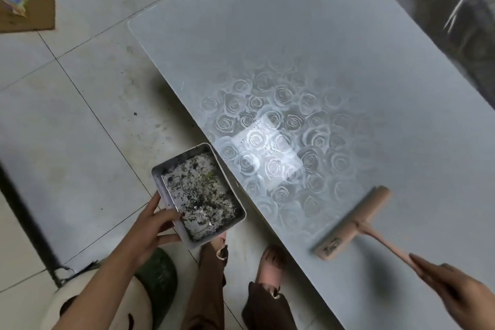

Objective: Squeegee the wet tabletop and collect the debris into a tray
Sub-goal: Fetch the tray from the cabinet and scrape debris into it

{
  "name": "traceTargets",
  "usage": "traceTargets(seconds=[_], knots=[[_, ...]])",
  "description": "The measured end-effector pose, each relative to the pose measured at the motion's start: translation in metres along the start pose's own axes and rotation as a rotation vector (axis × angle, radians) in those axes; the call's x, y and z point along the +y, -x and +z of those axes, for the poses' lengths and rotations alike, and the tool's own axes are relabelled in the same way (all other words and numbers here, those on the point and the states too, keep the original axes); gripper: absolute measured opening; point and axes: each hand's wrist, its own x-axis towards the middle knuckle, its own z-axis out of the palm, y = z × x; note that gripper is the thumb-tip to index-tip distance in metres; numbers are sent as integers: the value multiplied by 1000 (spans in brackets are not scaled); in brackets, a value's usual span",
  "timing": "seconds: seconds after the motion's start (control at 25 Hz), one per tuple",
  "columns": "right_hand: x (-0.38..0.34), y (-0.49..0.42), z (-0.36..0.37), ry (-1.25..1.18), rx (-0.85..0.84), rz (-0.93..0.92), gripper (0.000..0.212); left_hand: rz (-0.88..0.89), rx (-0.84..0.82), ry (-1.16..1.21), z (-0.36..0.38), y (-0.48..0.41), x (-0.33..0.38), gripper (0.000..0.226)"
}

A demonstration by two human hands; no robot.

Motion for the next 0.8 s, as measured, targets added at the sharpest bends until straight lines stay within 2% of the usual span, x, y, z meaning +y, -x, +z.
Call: traceTargets(seconds=[0.12,0.24,0.4,0.56,0.64,0.72,0.8], knots=[[-26,21,34,97,-39,-113,54,5,32,32,20,27,-6,69],[-89,-9,49,151,-46,-274,72,42,34,57,34,42,-8,60],[-147,-50,36,96,-26,-354,64,98,54,61,56,50,-4,42],[-83,-12,30,114,10,-270,65,135,51,117,67,56,10,26],[-53,11,30,204,-68,-205,67,143,64,125,63,56,18,25],[-66,17,28,201,-144,-238,70,166,69,133,57,55,25,26],[-111,-5,25,189,-132,-292,72,182,80,149,51,53,33,27]])
